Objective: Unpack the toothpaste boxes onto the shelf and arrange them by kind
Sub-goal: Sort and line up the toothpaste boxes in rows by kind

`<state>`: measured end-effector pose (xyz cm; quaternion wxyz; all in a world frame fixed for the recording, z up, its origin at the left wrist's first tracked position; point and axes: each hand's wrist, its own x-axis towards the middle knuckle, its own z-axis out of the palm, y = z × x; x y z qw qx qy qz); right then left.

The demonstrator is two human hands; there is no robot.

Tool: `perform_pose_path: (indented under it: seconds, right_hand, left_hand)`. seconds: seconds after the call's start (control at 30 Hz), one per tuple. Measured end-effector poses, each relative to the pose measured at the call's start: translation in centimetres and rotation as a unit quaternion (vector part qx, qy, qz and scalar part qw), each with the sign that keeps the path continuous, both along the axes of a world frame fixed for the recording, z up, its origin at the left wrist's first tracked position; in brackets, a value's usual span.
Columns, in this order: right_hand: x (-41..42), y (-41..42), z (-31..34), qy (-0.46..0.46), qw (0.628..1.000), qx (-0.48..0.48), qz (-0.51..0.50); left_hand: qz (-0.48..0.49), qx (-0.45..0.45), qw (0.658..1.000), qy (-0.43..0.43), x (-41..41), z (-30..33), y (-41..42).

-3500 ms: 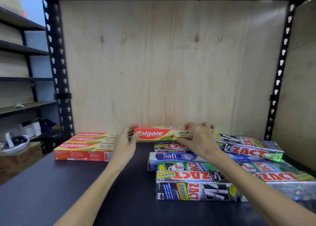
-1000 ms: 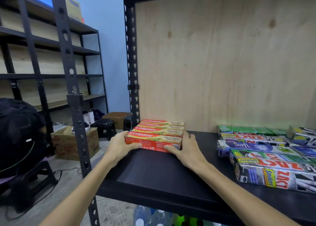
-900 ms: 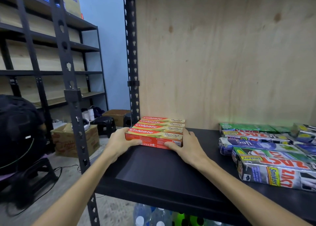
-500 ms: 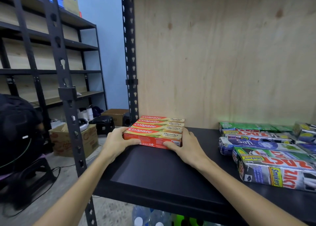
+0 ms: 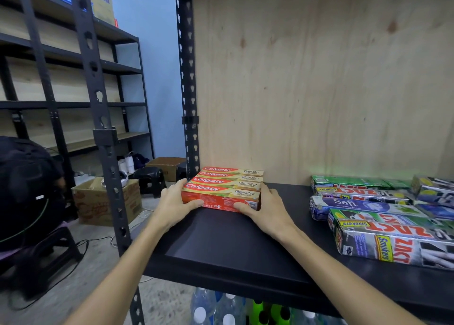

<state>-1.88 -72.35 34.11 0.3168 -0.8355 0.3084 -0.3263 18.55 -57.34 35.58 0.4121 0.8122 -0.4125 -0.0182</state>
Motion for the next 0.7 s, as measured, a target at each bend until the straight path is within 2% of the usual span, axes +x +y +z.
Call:
perform_pose_path:
  seconds: [0.17, 0.37, 0.7]
  right_hand:
    - [-0.9, 1.0, 0.3, -0.008, 1.0, -0.013, -0.005]
    - [-2.6, 2.8, 0.6, -0.01, 0.999, -0.047, -0.018]
    - [-8.4, 6.4, 1.4, 0.039, 0.984, -0.174, -0.007]
  left_hand:
    - [0.015, 0.024, 0.996, -0.082, -1.3, 0.3, 0.4]
    - [0.019, 0.009, 0.988, -0.151, -2.8, -0.1, 1.7]
    - [-0.022, -0.01, 0.969, -0.247, -7.4, 0.3, 2.4]
